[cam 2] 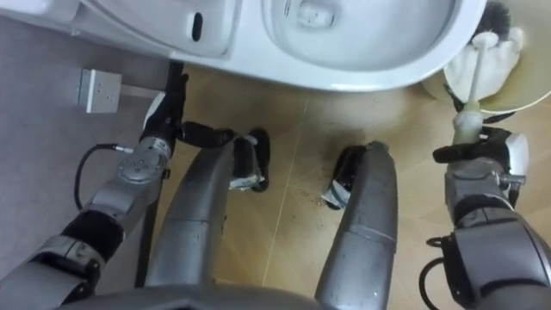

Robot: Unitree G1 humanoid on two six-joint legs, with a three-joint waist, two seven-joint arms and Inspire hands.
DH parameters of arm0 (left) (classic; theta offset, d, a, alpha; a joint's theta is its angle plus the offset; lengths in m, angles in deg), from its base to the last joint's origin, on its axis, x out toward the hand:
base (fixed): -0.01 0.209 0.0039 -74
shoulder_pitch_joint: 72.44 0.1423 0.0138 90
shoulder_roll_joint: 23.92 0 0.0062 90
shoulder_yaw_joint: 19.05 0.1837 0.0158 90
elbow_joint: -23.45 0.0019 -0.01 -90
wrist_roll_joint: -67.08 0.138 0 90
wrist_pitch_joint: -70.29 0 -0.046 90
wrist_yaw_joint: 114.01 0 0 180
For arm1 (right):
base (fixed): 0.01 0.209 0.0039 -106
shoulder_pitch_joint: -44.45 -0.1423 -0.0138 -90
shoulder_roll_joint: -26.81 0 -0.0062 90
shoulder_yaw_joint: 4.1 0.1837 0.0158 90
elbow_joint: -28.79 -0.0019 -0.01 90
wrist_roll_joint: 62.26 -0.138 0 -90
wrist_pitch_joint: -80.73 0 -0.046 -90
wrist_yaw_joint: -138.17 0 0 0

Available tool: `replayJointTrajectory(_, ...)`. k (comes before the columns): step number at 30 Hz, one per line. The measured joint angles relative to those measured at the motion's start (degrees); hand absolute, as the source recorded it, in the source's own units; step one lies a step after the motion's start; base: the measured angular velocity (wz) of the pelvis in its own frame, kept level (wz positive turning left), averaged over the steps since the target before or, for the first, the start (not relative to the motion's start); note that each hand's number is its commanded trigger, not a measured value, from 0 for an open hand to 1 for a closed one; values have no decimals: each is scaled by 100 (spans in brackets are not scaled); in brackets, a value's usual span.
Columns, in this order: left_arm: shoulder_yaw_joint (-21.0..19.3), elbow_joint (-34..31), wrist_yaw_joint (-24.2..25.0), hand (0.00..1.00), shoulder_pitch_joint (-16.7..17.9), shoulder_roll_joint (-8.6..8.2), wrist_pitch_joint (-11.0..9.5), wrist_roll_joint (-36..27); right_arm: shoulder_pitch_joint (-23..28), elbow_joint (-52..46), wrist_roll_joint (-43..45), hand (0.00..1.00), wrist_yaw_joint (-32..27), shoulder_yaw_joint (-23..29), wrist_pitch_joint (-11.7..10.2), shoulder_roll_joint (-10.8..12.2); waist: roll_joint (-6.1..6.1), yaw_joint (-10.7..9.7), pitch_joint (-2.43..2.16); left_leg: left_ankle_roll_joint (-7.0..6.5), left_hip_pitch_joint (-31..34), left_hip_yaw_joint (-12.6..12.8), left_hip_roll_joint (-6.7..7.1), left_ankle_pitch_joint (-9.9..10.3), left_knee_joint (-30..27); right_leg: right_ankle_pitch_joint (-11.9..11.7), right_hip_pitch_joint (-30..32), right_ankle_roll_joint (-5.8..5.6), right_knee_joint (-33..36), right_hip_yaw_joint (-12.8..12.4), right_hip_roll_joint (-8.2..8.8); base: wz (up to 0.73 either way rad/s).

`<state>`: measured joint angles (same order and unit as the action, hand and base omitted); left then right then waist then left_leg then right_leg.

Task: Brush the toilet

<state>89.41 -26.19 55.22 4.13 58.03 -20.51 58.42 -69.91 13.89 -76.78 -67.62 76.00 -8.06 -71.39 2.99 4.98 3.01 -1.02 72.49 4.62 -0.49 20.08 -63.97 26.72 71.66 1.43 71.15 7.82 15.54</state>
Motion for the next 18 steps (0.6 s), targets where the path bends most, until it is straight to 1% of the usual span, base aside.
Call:
replayJointTrajectory(2, 42, 1, 0, 0, 17, 7, 0, -160, 14, 0, -212, 100, 13, -69, 7, -23, 0, 0, 0, 7, 6, 10, -4, 18, -43, 6, 20, 10, 44, -16, 2, -4)
replayJointTrajectory(6, 84, -2, 16, 0, 62, 14, -3, -896, 14, -16, -1023, 100, 46, -103, 2, -25, -1, -7, 0, 16, 7, 11, -29, 85, -193, 45, 19, 34, 165, -32, 5, -5)
replayJointTrajectory(8, 84, -2, 19, 0, 75, 32, -4, -1070, 19, -32, -1231, 100, 98, -103, 4, -24, -2, -6, 0, 16, 6, 8, -40, 84, -211, 43, 13, 36, 169, -30, -2, -2)
replayJointTrajectory(10, 73, -4, 21, 0, 126, 82, -5, -1098, 82, -153, -1354, 100, 100, -3, 0, 26, -4, -9, -1, 14, -6, 4, -80, 87, -223, 33, -10, 46, 147, -16, -34, -7)
replayJointTrajectory(11, 62, -6, 22, 0, 188, 108, -5, -1093, 135, -198, -1501, 100, 100, 3, -40, 82, -6, -39, -2, 14, -37, -6, -85, 87, -213, 27, -46, 34, 130, -17, -60, -6)
replayJointTrajectory(13, 19, -6, 23, 0, 317, 110, -5, -1093, 233, -220, -1747, 100, 104, 3, -47, 178, -9, -49, -4, 20, -150, -12, -103, 83, -136, 17, -171, 45, 42, 22, -71, -2)
replayJointTrajectory(15, -4, -15, 1, 0, 497, 108, -6, -1078, 393, -204, -2145, 100, 196, 0, -47, 247, -10, -88, -11, 27, -380, -4, -90, 65, 59, -7, -395, 27, -142, 48, -74, 0)
replayJointTrajectory(18, -10, 4, -91, 0, 702, 109, -6, -1092, 506, -119, -2461, 100, 269, -3, -46, 322, -12, -160, -14, 32, -730, -17, -96, 26, 327, -51, -788, 11, -438, 145, -90, 0)
